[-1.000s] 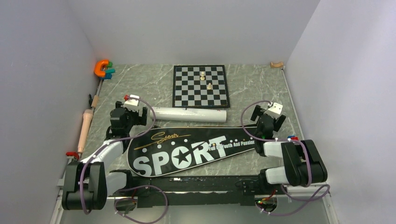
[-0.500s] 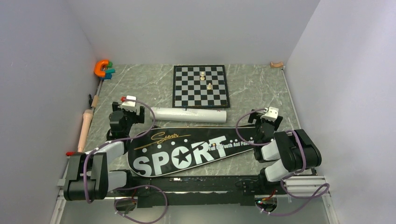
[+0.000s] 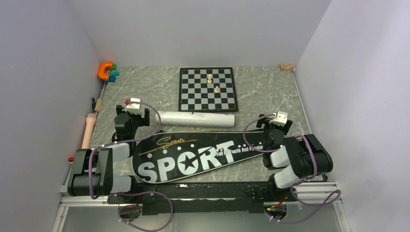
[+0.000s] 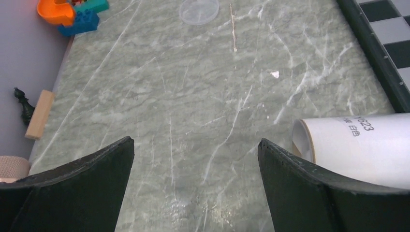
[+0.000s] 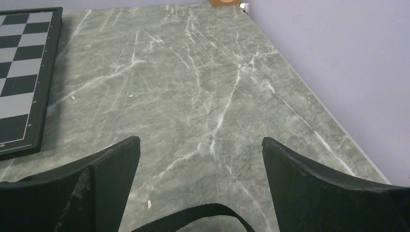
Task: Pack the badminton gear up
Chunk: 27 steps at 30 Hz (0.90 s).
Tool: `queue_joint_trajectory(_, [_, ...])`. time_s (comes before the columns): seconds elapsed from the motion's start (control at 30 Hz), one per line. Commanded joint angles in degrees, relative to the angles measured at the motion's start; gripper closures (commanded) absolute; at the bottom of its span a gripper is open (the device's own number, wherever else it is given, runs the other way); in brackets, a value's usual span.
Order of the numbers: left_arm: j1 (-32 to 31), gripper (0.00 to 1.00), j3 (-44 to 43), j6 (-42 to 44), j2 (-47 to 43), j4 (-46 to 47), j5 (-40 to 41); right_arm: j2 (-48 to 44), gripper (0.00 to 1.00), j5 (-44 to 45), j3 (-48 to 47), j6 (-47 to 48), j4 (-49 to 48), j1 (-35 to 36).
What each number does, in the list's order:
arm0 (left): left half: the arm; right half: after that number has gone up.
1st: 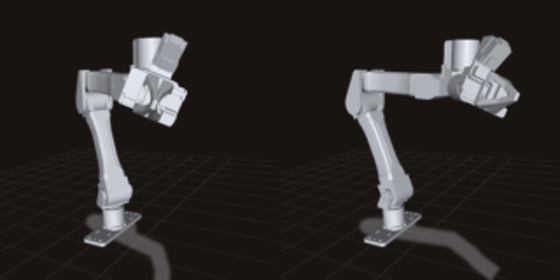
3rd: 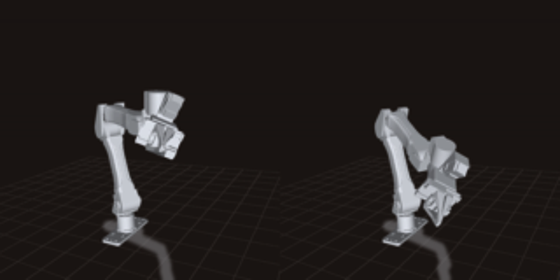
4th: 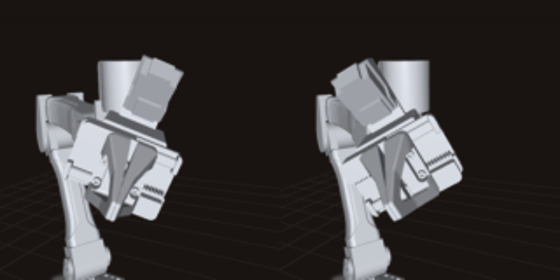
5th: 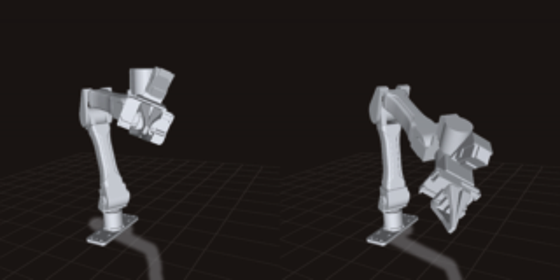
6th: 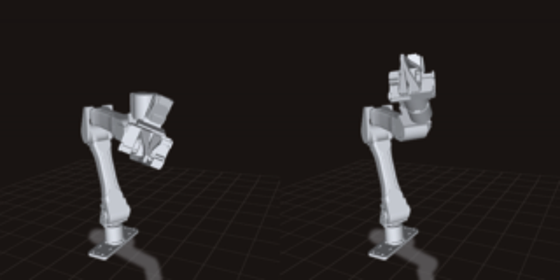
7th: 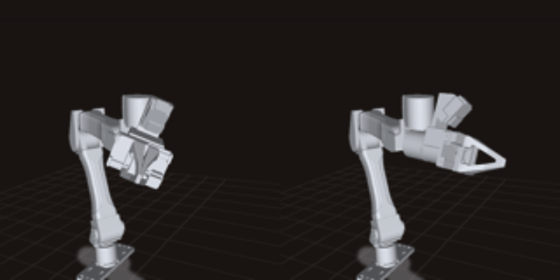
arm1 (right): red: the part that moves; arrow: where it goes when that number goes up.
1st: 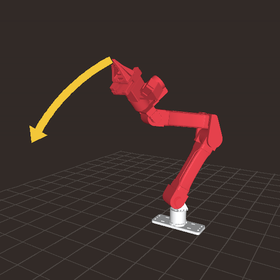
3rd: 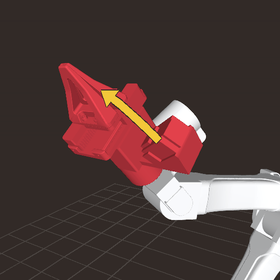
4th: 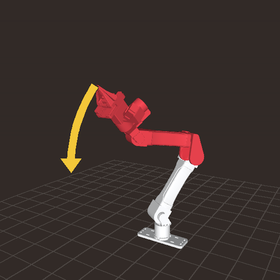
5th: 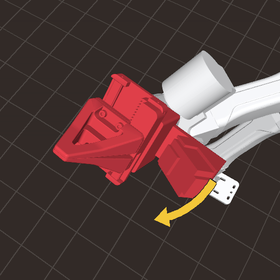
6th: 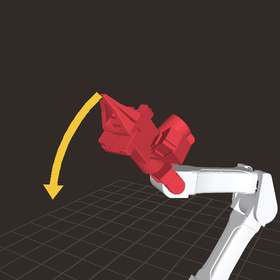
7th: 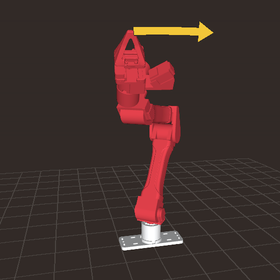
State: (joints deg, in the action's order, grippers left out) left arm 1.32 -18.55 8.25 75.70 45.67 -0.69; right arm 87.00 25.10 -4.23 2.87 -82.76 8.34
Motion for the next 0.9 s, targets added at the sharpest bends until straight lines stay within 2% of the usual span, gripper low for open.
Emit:
queue_joint_trajectory(0.0, [0.7,0.01,8.5,0.1,0.9,21.7,-3.8,-0.3,0.00,0.7,-1.1,-0.2,-2.3,0.2])
queue_joint_trajectory(0.03, [0.3,0.00,12.1,1.6,2.1,28.9,-6.4,-0.1,0.00,0.4,-0.9,0.2,-3.0,0.2])
queue_joint_trajectory(0.07, [0.0,0.01,12.8,2.4,-0.2,26.9,-8.2,-0.1,0.00,-0.1,-0.6,0.4,-3.4,0.2])
queue_joint_trajectory(0.13, [0.1,0.01,9.7,1.0,0.3,21.1,-6.0,-0.2,0.00,-0.2,-1.7,0.1,-1.4,0.2])
queue_joint_trajectory(0.17, [0.7,0.01,7.1,0.0,1.8,20.0,-5.1,-0.5,0.00,0.1,-3.4,-0.4,1.9,0.1])
queue_joint_trajectory(0.23, [3.2,0.00,4.6,-1.9,0.8,10.5,-7.9,-1.2,0.00,0.8,-8.6,-4.7,13.7,-2.2])
queue_joint_trajectory(0.27, [3.4,0.01,5.5,-2.4,1.7,15.7,-8.0,-1.5,0.00,-2.5,-10.0,-7.3,17.8,-4.7])
queue_joint_trajectory(0.3, [3.4,0.01,5.6,-2.4,1.8,15.2,-8.2,-2.0,0.00,-5.5,-9.8,-8.8,18.6,-7.3])
queue_joint_trajectory(0.33, [3.4,0.01,5.2,-2.2,0.7,12.6,-8.0,-2.1,0.00,-5.9,-9.7,-9.0,18.6,-7.9])
queue_joint_trajectory(0.43, [3.5,0.01,6.0,-2.4,1.8,16.4,-7.5,-2.5,0.00,-6.1,-9.0,-8.9,17.1,-8.0])
queue_joint_trajectory(0.5, [3.4,0.01,5.3,-2.2,0.7,13.1,-7.5,-2.5,0.00,-6.0,-8.5,-8.4,16.4,-8.0])
queue_joint_trajectory(0.57, [3.4,0.01,5.9,-2.5,1.5,16.2,-7.5,-2.6,0.00,-5.7,-9.0,-8.2,16.9,-7.8])
queue_joint_trajectory(0.87, [3.4,0.01,5.4,-2.8,1.5,14.8,-6.6,-2.5,0.00,-5.7,-8.9,-8.1,16.8,-7.7])
